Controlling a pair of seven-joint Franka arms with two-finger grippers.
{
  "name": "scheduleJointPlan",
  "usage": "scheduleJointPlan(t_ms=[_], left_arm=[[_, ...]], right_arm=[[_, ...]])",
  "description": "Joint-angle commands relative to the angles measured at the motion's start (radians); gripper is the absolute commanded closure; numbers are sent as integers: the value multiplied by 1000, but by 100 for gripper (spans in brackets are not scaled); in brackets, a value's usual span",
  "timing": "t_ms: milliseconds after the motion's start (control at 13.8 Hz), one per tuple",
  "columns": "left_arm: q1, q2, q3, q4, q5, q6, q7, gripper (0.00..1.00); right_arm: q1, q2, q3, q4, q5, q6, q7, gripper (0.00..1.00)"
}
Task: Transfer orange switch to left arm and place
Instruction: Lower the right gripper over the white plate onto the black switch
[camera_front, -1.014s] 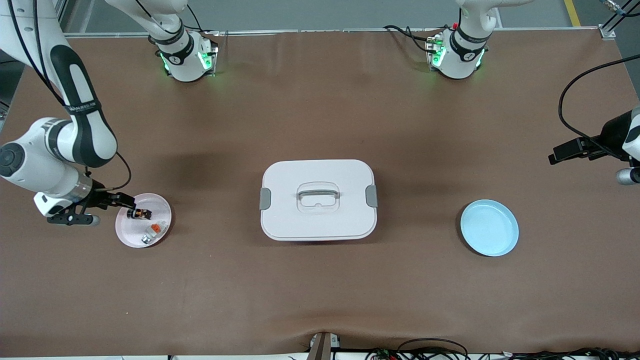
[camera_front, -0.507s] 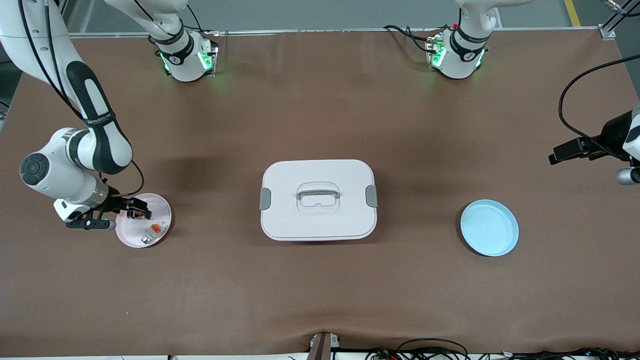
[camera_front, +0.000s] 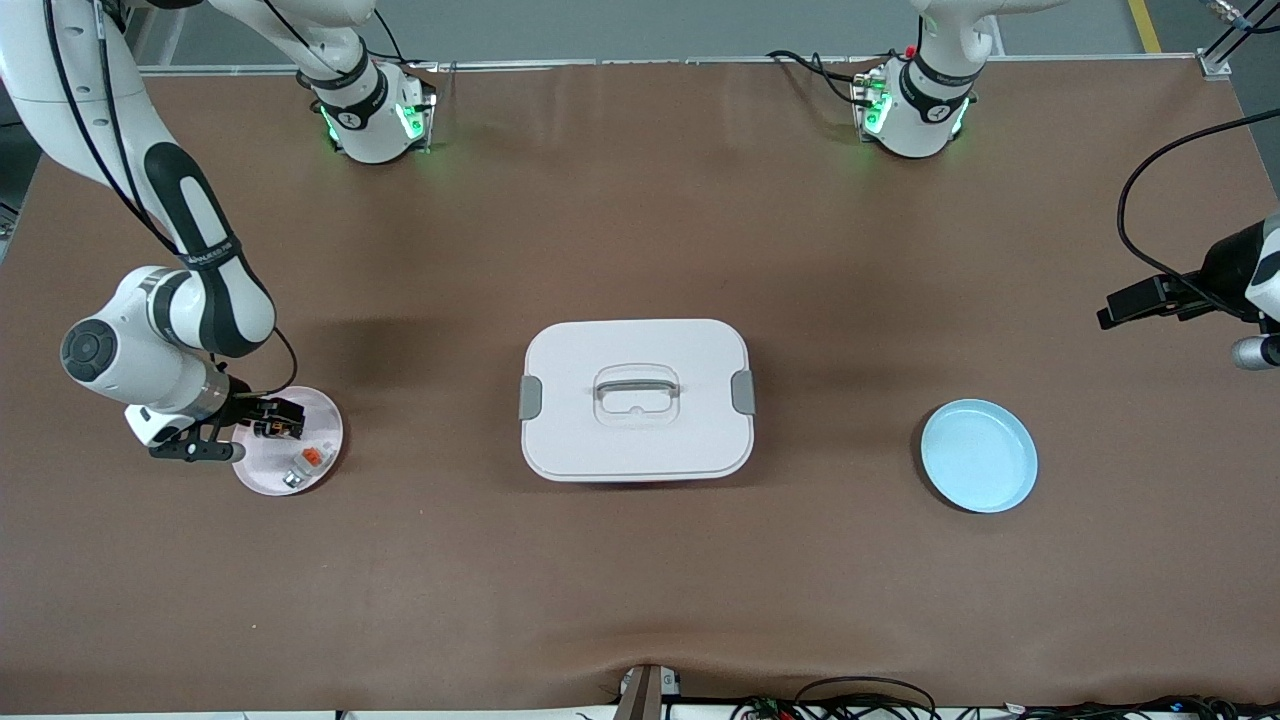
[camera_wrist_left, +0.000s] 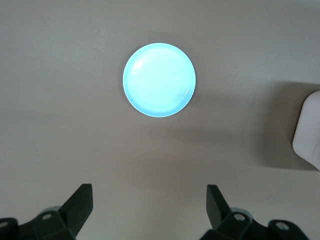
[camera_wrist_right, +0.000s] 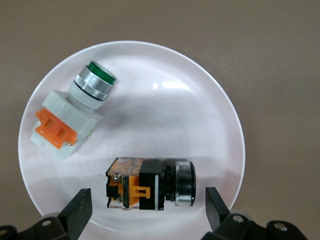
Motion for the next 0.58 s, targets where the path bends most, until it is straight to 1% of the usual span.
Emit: scheduleJointPlan(t_ms=[0, 507], left_arm=[[1, -1, 1, 3, -14, 2, 0, 0], [4, -1, 1, 3, -14, 2, 0, 0]], right_arm=[[-4, 26, 2, 29, 11, 0, 9, 0], [-6, 43, 3, 50, 10, -3, 9, 0]])
